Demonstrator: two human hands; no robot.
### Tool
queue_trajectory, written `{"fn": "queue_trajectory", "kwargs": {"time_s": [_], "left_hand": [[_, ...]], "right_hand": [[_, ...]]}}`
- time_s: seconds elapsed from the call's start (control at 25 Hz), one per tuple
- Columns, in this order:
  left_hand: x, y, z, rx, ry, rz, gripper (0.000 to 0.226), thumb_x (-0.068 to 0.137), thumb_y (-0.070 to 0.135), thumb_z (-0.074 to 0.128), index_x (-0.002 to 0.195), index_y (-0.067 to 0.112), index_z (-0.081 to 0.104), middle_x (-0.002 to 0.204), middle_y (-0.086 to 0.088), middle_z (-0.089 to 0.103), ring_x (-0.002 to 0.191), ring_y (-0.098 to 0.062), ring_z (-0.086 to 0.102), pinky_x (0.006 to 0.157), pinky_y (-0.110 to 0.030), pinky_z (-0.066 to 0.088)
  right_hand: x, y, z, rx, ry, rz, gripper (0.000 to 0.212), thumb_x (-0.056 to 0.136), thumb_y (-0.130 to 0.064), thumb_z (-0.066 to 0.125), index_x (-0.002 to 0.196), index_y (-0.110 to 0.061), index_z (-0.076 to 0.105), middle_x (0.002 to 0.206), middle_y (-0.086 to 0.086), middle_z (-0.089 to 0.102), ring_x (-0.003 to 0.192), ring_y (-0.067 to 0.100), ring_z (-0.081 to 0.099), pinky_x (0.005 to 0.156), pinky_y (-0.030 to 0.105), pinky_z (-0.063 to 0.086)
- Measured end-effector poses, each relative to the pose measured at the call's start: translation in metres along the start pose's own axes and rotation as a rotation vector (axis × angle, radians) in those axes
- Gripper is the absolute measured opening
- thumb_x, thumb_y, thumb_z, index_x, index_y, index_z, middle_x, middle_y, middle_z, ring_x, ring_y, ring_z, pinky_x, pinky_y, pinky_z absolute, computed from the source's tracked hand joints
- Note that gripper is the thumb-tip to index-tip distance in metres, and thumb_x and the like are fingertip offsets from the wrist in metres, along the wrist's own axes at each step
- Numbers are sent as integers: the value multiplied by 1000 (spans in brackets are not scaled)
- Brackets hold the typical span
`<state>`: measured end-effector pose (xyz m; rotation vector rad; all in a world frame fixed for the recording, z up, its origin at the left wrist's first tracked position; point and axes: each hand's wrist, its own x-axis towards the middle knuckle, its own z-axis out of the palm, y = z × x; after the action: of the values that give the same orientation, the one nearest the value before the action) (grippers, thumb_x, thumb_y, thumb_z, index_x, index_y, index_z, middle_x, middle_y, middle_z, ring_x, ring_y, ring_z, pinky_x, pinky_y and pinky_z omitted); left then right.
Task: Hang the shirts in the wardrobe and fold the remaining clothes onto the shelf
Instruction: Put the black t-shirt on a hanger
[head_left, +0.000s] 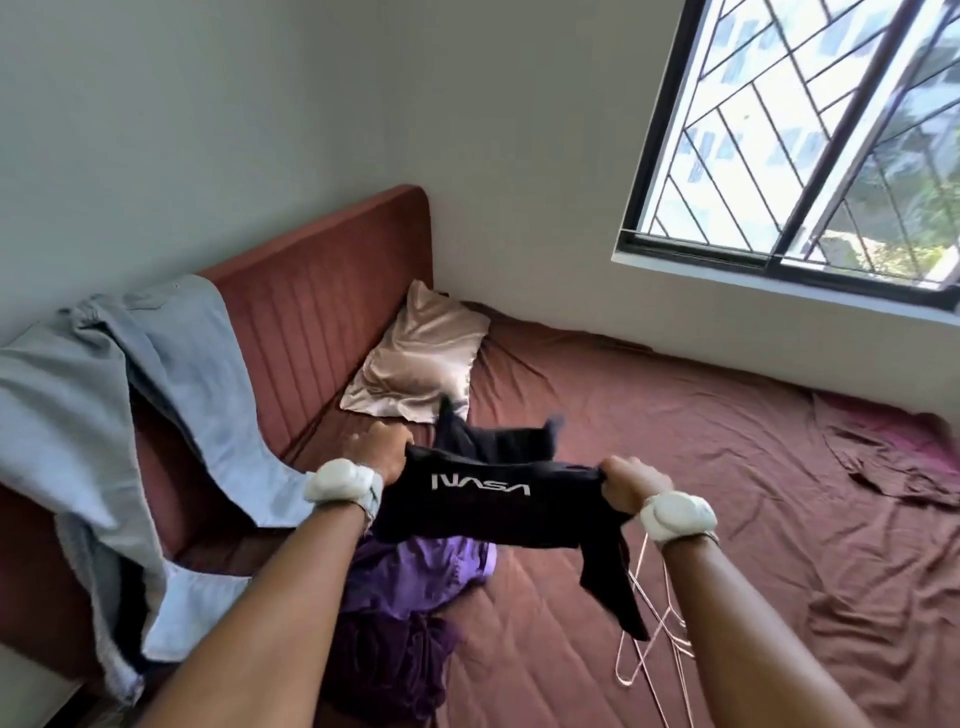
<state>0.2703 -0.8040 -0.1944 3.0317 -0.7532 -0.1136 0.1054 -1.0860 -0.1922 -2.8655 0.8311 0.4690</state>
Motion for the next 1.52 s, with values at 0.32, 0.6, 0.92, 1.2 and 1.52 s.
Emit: {"fn": "queue_trajectory", "kwargs": {"time_s": [0.32, 0.6, 0.92, 1.2, 1.52], "left_hand": [[-24, 43, -35, -1175, -157, -200, 18, 86, 6, 53, 76, 15, 65, 68, -7, 67, 85, -27, 61, 72, -33, 56], [-18, 117, 66, -785, -530, -109, 52, 83, 45, 69, 106, -2, 66, 98, -16, 71, 100, -28, 67, 86, -34, 50], [19, 207, 221, -506, -597, -95, 24, 88, 19, 56, 110, 13, 66, 116, -16, 67, 111, -30, 59, 94, -35, 45], [74, 265, 315, -503, -597, -176, 28, 85, 6, 51, 101, 19, 70, 106, -13, 69, 105, -31, 59, 85, -26, 39], [96, 263, 361, -501, -605, -240, 31, 86, 44, 63, 85, 15, 72, 78, -5, 66, 85, -24, 57, 67, -21, 33]], "right_hand": [[-54, 19, 2, 438, 253, 123, 47, 80, -10, 45, 120, -27, 63, 116, 16, 65, 104, 39, 61, 87, 41, 50], [-56, 81, 129, 515, -35, 159, 39, 81, -5, 53, 116, -18, 68, 107, 19, 68, 103, 37, 62, 81, 32, 46], [27, 169, 241, 665, -573, 272, 28, 92, -30, 65, 83, -4, 67, 67, -1, 61, 61, 10, 55, 61, 26, 38], [170, 236, 345, 552, -278, 532, 36, 92, -30, 61, 117, -4, 63, 122, 23, 62, 117, 39, 55, 96, 42, 46], [228, 232, 398, 325, -100, 733, 45, 82, -38, 70, 114, -9, 55, 133, 18, 39, 125, 37, 35, 97, 47, 32]]}}
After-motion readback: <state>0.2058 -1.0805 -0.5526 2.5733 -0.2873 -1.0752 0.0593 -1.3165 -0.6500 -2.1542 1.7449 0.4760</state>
